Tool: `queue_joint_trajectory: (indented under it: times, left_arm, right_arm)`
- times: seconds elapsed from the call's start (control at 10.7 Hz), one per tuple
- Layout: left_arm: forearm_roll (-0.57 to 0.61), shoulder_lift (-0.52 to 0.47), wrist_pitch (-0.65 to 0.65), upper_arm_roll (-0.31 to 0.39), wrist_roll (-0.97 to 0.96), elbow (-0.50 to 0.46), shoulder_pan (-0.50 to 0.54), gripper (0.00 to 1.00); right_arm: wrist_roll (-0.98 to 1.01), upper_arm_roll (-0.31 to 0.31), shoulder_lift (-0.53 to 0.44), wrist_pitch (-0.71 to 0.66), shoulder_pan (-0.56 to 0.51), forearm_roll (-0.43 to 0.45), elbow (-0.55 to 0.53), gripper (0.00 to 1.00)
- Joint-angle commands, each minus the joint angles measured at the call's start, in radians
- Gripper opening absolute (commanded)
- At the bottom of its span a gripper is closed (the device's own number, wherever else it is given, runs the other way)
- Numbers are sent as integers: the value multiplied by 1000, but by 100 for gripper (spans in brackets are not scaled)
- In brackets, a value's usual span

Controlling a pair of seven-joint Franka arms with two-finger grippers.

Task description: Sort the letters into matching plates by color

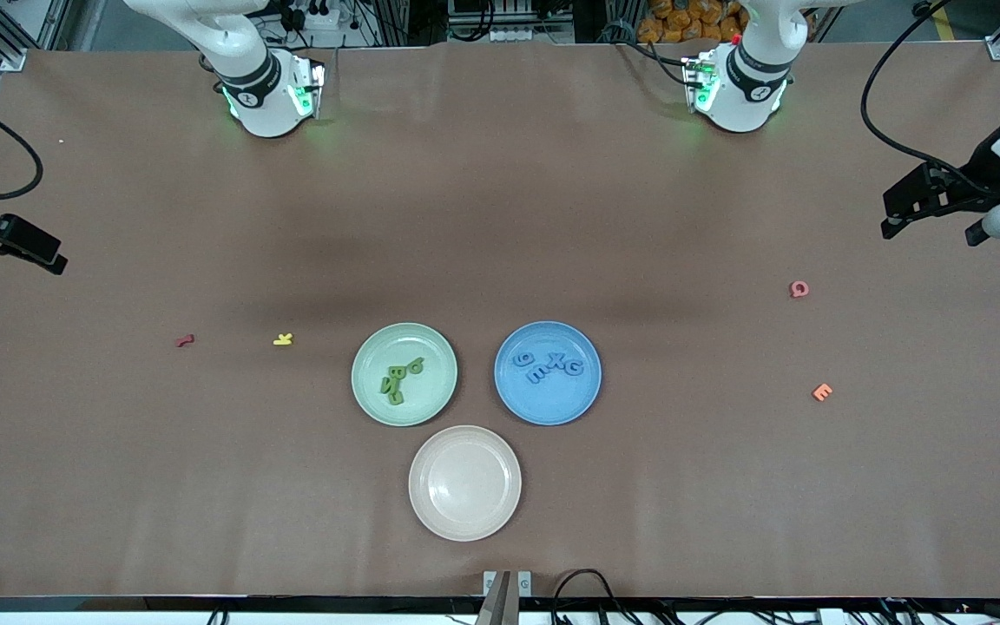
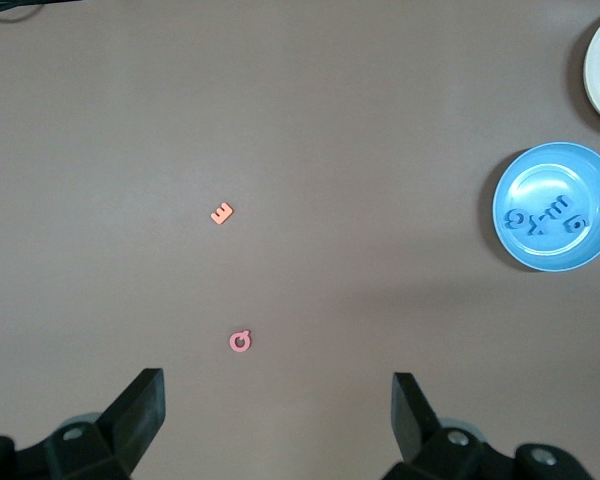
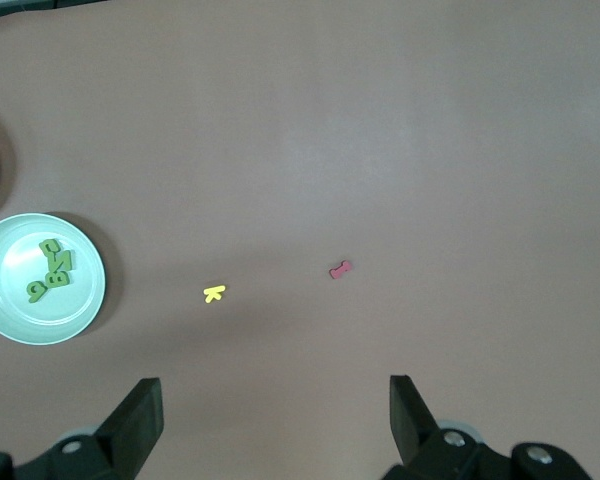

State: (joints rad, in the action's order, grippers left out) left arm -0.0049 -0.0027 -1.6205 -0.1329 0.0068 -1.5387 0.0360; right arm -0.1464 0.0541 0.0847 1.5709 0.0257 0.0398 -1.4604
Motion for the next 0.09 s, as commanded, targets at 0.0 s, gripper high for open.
queue_joint_trajectory:
  times: [0.0]
  left_arm:
    - [-20, 6, 1, 3, -8, 17, 1, 100]
  right_arm:
    - [1, 0, 12, -6, -3, -11, 23, 100]
